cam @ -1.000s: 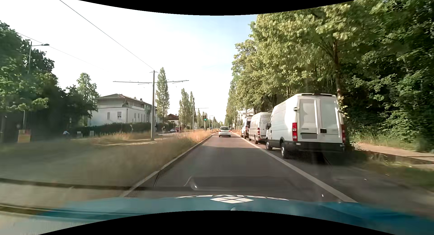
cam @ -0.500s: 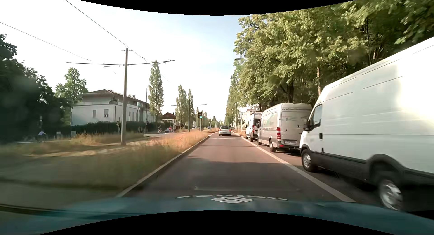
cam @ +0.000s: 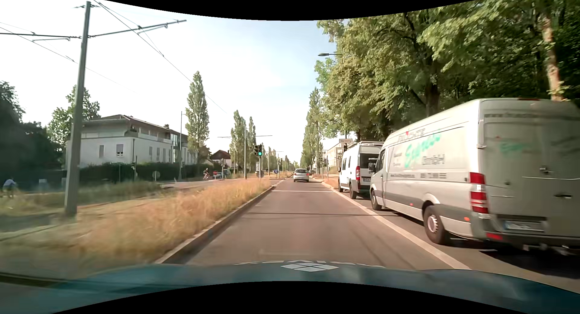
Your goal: Follow the waypoints while adhering to traffic rules and regulations
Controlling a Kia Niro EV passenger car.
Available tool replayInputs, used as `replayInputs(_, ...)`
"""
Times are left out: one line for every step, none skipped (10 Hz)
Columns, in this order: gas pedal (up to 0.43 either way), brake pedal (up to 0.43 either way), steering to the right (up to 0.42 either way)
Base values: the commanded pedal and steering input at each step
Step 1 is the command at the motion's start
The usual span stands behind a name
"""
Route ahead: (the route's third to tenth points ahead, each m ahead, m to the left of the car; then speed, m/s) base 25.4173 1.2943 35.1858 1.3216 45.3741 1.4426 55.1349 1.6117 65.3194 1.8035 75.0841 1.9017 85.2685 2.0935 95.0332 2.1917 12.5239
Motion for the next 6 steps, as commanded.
replayInputs(0.240, 0.000, -0.004)
replayInputs(0.240, 0.000, -0.004)
replayInputs(0.240, 0.000, -0.004)
replayInputs(0.240, 0.000, -0.004)
replayInputs(0.240, 0.000, -0.004)
replayInputs(0.240, 0.000, -0.004)
